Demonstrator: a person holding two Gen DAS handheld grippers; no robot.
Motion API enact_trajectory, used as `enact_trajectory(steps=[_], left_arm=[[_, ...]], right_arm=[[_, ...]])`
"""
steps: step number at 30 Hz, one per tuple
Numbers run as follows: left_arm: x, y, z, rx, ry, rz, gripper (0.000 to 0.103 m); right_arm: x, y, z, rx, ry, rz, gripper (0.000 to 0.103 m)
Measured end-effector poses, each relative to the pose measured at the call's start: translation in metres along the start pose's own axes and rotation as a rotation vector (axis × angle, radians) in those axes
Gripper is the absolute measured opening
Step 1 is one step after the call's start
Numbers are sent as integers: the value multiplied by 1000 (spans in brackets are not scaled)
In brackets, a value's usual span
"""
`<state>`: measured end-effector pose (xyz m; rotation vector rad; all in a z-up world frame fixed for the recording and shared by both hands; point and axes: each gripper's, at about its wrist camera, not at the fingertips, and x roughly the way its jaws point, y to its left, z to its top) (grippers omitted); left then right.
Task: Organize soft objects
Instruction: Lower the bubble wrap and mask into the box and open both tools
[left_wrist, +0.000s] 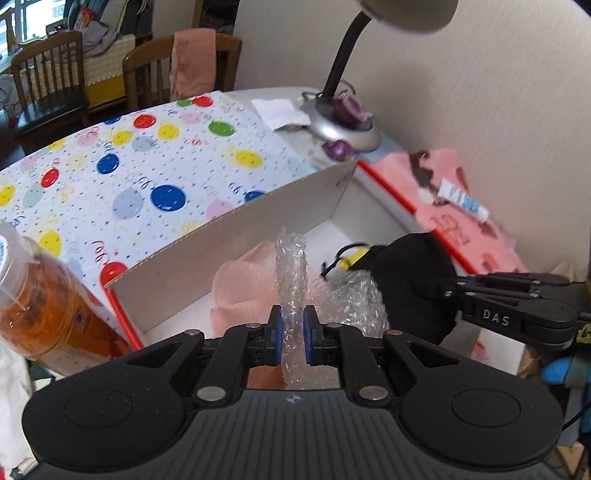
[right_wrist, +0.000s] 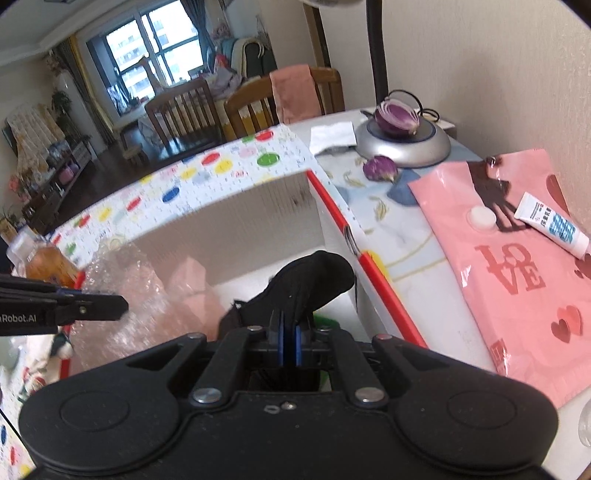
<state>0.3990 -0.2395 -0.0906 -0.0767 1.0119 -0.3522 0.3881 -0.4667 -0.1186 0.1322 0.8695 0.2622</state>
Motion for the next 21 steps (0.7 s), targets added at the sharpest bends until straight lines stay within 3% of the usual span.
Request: enact_trajectory(steps=[7,12,21], left_arm=[[1,-5,-2,43,23,29,11],[-2,-2,-3,30,21,20,11],[-9,-5,-6,35,23,14,11]], right_arm=[[3,5,-9,-60,28,-43,19],[2,6,-9,-66,40,-46,25],[-14,-1,-8,-59,25,-34,44]])
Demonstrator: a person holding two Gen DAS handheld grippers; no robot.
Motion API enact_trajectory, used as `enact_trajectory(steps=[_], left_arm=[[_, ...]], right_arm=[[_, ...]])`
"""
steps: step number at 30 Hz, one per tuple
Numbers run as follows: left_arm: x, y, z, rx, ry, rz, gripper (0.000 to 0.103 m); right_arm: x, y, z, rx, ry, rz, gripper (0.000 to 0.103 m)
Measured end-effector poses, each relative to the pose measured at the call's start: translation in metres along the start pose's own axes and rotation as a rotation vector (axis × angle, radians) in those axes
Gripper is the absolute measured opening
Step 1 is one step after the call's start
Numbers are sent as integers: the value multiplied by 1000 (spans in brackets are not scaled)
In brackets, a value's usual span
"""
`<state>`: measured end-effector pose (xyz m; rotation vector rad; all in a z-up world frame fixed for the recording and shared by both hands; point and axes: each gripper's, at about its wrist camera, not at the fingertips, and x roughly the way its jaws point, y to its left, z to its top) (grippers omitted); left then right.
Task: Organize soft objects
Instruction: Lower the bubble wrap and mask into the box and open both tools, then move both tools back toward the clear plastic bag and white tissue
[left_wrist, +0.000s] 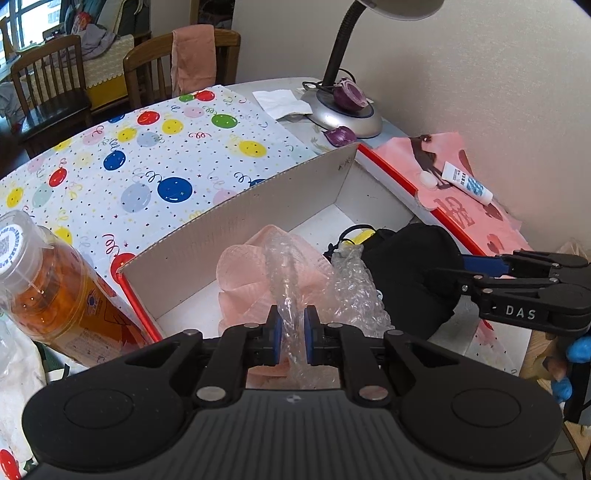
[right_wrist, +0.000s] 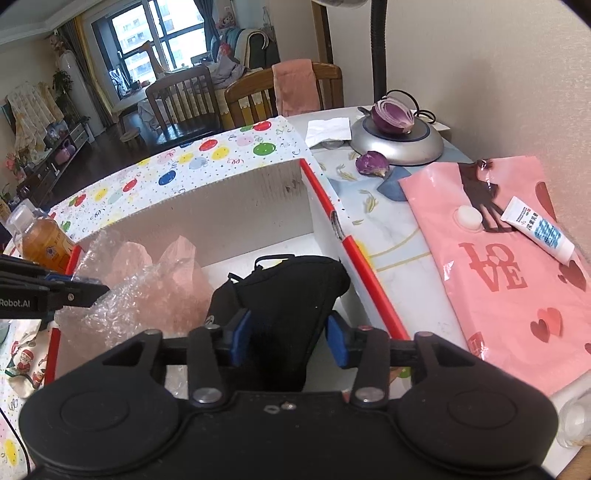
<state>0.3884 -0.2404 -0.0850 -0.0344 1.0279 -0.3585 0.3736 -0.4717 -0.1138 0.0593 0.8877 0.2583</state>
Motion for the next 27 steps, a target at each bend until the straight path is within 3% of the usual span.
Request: enact_trajectory(steps=[7,9,11,12,18,27], left_arm=[[-12,2,-5,-16,-5,-26,16],[-17,5,-7,-30,-12,-40,29],[-23,6,-9,-34,-21,-50,73],[-27,7,-11,-35,-33,-52,77],[-56,14,-21,-28,-88,-86,77],[-102,45,-40,-45,-174,-77,77]], right_arm=[[-15,0,1,-8,-18,21,48],[-19,2,1,-13,-25,30,54],[-25,4,0,-20,-37,36,57],[-27,6,0,-23,-42,39,57],[-46,21,-2,-26,-72,58,60],[-84,59,-4,-28,-147,93,67]])
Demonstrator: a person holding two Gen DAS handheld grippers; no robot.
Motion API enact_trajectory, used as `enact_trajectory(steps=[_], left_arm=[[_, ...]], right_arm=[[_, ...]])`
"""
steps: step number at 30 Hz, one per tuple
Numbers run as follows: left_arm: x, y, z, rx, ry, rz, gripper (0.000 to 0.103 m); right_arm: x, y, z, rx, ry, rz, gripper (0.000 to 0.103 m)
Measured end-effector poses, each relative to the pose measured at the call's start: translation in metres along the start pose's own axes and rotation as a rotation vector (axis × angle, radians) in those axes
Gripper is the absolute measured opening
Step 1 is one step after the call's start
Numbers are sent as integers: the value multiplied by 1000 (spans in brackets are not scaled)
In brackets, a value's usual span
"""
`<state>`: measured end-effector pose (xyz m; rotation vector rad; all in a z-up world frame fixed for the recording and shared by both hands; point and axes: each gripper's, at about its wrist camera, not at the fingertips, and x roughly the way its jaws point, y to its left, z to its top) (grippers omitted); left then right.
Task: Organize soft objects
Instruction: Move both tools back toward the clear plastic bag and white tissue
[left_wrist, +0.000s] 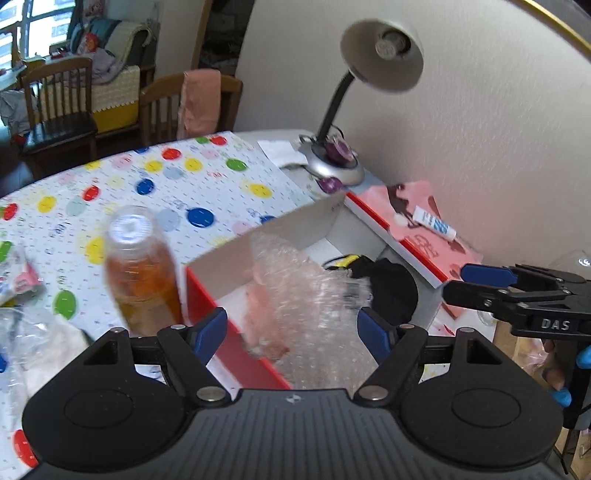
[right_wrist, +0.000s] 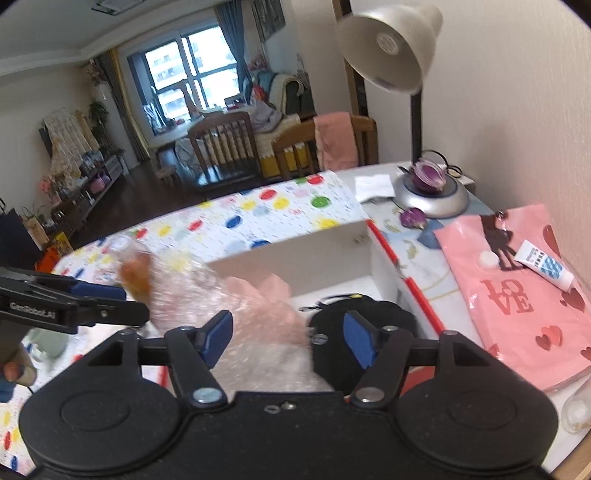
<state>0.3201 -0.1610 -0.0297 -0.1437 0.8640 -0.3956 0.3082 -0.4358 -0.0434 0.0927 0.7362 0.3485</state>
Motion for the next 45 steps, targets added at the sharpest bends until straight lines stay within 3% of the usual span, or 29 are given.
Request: enact_trajectory(steps=[12,15,22,32,42,45], left_arm=[[-94,64,-17,-3,-142,77,77],[-111,86,-24,-14,-160,102,84],[-134,136,-43,-74,-166,141,85],[-139,186,-65,-117,-174,190,99],[-101,225,-56,-194,-60,193,102],[-87,236,-53,-252,-15,159,102]], right_arm=[[-22,91,3,-64,-45,103,81],[-20,117,3,-95,-44,128,86],[-5,172,-5,-145,-18,174,93],[28,232,-20,-166,21,216,100],[81,270,-40,-208,85,218,100],[98,274,-45,-216,111,204,100]])
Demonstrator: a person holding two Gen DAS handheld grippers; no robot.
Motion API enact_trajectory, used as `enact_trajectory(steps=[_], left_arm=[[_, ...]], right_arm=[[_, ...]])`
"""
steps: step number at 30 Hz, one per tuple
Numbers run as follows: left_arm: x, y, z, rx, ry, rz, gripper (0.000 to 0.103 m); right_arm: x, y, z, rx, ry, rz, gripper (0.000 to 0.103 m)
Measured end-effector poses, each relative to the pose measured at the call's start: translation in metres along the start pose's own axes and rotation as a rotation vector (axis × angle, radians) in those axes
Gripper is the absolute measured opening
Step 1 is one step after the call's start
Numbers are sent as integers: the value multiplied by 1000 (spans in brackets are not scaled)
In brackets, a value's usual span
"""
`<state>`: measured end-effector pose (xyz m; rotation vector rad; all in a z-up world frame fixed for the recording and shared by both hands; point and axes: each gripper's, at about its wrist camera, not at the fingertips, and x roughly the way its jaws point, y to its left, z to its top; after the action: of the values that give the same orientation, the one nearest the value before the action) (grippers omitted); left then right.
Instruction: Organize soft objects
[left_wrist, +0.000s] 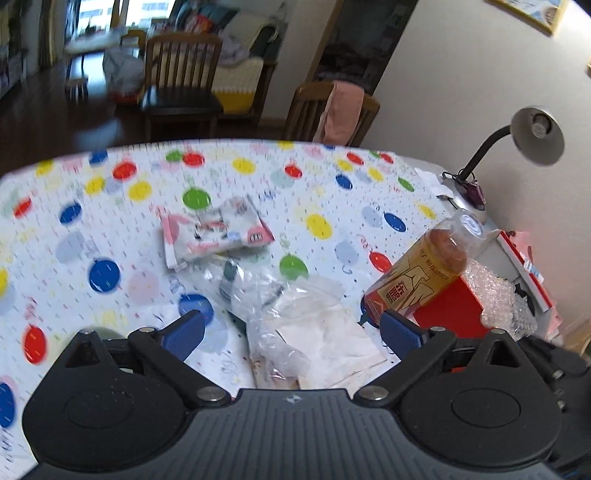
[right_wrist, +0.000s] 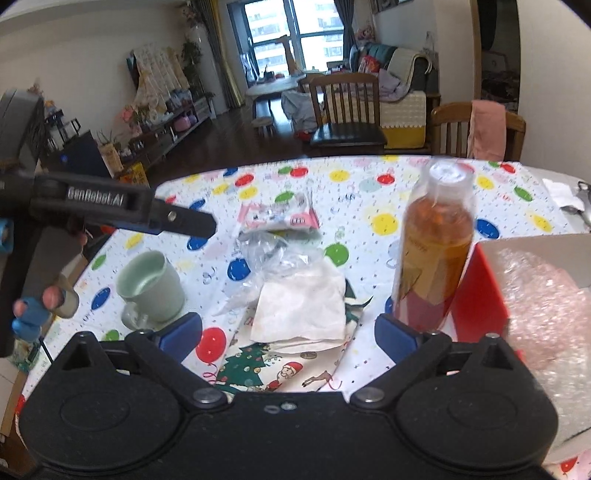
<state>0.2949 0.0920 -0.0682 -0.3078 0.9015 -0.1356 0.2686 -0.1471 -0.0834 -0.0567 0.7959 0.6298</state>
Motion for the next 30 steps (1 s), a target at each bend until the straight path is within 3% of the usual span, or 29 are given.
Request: enact_trajectory(steps=[4,9,26,30], left_arm=[[20,6,4,-64,49,-27,102],[44,14,7,-102,89,17,102],[97,15,1,-29,155,98,100],[107,21,2,-48,167,96,94]], right_arm=[[23,2,-2,-14,33,-14,100],[47,1,0,-35,64,-28,100],[96,-7,8,-44,121,-69,93],[102,-5,10,-47,128,-66,90]])
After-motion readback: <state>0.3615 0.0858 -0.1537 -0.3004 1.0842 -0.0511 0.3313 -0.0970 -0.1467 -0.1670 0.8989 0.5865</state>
